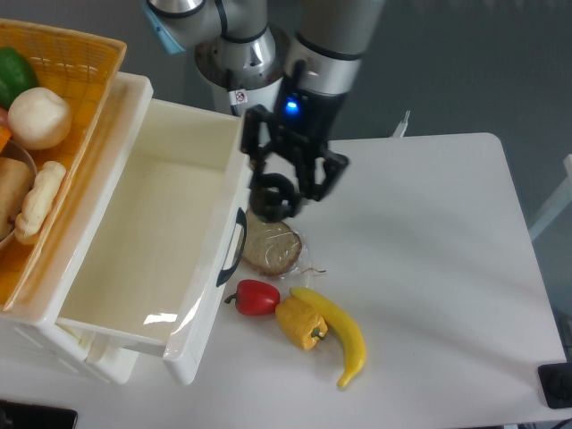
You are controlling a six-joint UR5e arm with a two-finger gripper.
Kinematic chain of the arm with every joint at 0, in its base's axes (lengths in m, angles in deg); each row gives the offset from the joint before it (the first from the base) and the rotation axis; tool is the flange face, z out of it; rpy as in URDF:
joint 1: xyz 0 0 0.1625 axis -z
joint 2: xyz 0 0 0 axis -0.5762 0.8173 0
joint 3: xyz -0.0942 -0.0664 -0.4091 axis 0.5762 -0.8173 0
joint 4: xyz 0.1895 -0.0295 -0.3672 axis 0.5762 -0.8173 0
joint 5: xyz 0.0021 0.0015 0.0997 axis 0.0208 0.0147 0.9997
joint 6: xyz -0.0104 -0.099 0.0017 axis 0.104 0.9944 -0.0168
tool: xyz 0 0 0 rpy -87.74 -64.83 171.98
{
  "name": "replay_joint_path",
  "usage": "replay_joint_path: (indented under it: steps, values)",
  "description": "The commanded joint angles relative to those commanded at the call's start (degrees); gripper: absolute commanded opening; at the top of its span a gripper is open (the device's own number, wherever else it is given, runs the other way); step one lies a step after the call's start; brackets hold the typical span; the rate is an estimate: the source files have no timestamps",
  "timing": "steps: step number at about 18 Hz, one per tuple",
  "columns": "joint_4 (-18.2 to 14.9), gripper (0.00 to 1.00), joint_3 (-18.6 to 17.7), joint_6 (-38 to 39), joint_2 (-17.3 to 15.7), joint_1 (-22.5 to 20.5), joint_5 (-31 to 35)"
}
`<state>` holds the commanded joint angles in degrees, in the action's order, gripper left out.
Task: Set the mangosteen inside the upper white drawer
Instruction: 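Carry the mangosteen over the open white drawer and lower it inside, then open the gripper to release the mangosteen onto the drawer floor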
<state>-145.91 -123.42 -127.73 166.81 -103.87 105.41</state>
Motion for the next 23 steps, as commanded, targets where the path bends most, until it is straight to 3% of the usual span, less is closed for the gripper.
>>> replay_joint_path:
  steps: [5, 11, 19, 21, 23]
  values:
    - [0.26, 0.05, -4.66, -2.63, -1.32, 3.87, 0.18]
    - [0.18, 0.05, -5.81, -8.69, -0.36, 5.9, 0.18]
    - [0.44, 0.11, -5.55, -16.26, 4.39, 6.86, 0.26]
    - [0.44, 0.16, -5.28, -16.44, 4.92, 7.22, 0.35]
    - [0.53, 0.29, -5.28, -16.7, 5.44, 7.3, 0.35]
